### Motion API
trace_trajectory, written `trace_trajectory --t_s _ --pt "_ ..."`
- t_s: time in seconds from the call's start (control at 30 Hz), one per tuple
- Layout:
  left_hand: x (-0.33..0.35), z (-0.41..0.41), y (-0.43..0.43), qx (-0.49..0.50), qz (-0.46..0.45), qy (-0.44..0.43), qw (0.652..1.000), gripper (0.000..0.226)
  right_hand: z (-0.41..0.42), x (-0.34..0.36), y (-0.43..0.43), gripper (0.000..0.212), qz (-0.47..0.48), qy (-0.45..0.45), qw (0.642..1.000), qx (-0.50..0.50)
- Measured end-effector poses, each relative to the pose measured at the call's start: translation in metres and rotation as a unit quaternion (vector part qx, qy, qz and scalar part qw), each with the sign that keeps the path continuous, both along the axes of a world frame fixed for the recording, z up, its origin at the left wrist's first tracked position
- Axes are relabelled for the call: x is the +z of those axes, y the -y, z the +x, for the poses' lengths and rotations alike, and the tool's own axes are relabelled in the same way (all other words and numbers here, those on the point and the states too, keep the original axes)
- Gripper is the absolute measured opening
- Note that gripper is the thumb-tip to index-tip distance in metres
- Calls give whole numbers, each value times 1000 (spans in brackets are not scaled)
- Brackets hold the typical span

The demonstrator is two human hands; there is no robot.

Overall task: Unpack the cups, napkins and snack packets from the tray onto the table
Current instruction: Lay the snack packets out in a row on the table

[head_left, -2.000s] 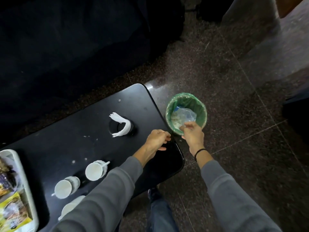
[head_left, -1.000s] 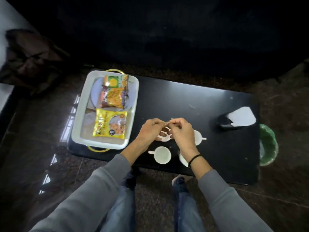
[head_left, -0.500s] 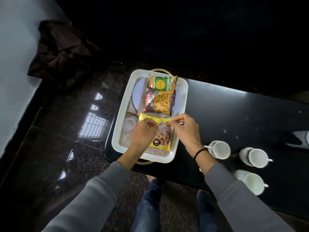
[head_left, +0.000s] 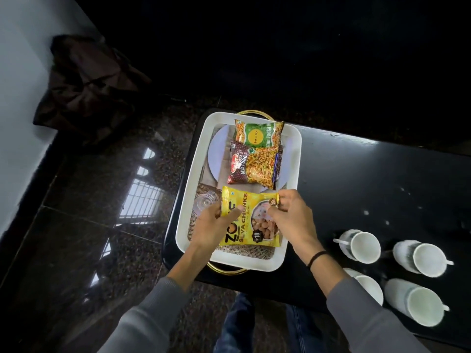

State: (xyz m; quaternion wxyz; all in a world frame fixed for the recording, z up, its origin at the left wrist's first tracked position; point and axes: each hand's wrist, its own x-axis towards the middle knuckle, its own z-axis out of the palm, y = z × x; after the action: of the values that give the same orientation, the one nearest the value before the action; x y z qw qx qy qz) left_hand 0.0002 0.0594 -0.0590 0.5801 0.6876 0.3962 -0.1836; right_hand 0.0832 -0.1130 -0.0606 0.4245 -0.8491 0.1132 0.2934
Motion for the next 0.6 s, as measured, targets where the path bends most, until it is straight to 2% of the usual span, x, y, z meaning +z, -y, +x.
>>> trace_trajectory --t_s 0.07,0.13,0.27,0.4,0.5,0.6 --pt "4 2 -5 51 -80 46 994 30 3 4 2 39 59 -34 997 -43" --pt "9 6 -12 72 -114 79 988 35 8 9 6 44 116 -70 990 -45" --pt "24 18 -25 47 -122 133 982 23 25 21 16 37 144 -72 984 72" --pt "37 39 -31 -28 -97 168 981 23 41 40 18 53 180 -68 969 154" --pt "45 56 -30 -43 -80 182 979 37 49 46 18 49 216 -57 967 125" --pt "46 70 -25 28 -103 193 975 39 52 45 21 40 246 -39 967 48"
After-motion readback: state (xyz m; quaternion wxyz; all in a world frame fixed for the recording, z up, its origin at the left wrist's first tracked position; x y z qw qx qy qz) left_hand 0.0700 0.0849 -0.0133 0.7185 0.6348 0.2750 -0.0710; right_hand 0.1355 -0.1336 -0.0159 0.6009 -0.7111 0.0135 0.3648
